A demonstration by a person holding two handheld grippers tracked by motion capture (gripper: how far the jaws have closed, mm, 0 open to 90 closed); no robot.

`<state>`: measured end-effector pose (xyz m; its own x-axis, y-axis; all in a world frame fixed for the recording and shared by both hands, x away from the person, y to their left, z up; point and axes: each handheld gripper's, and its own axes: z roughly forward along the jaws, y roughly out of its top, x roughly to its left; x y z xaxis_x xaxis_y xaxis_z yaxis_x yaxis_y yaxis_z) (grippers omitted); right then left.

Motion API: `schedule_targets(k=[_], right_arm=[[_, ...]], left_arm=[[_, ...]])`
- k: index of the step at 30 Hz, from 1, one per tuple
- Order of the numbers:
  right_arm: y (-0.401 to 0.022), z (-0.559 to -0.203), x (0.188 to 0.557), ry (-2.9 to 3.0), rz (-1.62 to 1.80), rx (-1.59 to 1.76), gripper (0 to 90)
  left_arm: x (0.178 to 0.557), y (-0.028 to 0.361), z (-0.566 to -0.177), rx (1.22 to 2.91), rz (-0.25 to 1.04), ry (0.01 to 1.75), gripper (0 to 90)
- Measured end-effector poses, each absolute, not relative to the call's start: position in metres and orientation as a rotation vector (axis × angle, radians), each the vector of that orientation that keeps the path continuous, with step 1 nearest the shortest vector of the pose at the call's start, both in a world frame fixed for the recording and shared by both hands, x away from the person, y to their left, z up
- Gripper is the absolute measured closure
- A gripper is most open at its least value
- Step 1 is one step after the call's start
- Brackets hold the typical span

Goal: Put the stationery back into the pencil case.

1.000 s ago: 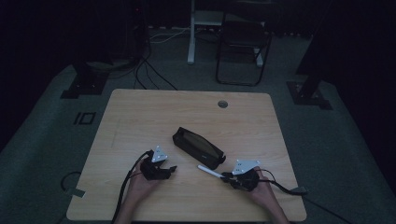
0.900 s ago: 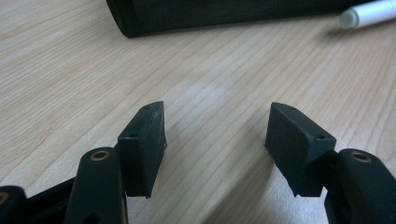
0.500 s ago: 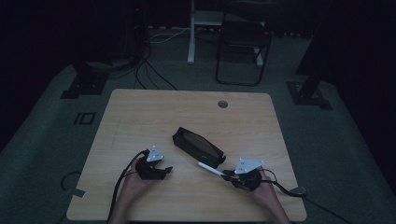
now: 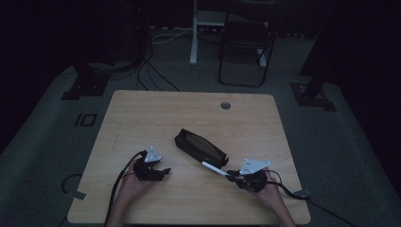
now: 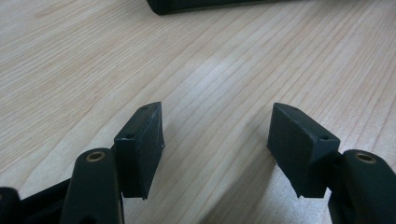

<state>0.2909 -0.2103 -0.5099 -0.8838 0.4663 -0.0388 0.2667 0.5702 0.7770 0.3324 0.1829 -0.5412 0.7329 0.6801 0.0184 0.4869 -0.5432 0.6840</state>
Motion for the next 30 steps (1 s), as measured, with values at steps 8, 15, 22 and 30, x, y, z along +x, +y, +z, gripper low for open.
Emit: schedule_targets(k=[8,15,22,30], right_arm=[[-0.22,-0.498,0.292,2.531,1.221,0.622,78.9],[-0.226,-0.487,0.294,2.515,1.25,0.612,78.8],[-0.23,-0.478,0.296,2.503,1.279,0.601,78.9],[-0.238,-0.469,0.3,2.481,1.303,0.607,78.9]], left_arm=[[0.333,0.183,-0.544,2.232,0.383,0.881,34.4],[0.334,0.183,-0.545,2.216,0.387,0.882,34.0],[0.334,0.183,-0.546,2.209,0.389,0.878,34.0],[0.334,0.183,-0.546,2.202,0.393,0.881,34.0]])
